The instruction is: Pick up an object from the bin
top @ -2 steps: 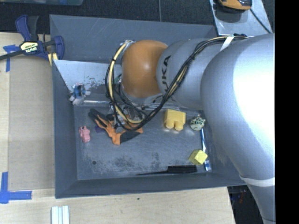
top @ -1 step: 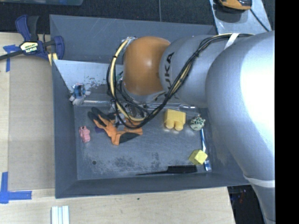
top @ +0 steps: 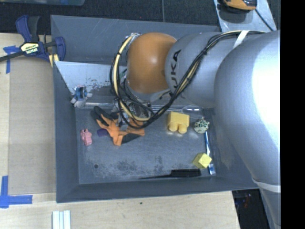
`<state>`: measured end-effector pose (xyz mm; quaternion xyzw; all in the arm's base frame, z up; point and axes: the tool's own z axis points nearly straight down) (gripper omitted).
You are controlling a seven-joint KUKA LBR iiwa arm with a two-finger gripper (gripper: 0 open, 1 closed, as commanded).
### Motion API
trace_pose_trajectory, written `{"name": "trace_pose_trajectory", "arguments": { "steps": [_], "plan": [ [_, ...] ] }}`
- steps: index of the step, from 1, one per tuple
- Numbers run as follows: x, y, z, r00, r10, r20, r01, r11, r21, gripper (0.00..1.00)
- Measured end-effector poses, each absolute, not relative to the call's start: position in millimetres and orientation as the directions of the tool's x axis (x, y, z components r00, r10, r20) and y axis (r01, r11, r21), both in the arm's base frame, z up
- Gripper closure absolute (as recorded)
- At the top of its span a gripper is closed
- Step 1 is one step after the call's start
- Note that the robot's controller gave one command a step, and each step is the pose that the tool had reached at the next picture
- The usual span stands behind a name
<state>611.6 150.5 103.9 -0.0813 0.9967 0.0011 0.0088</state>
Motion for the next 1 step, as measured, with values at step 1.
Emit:
{"name": "trace_pose_trajectory", "arguments": {
  "steps": [1],
  "plan": [
    [608.8,149.8,136.8,-0.987,-0.162,-0.007,-0.162,0.987,0.000,1.00]
  ]
}}
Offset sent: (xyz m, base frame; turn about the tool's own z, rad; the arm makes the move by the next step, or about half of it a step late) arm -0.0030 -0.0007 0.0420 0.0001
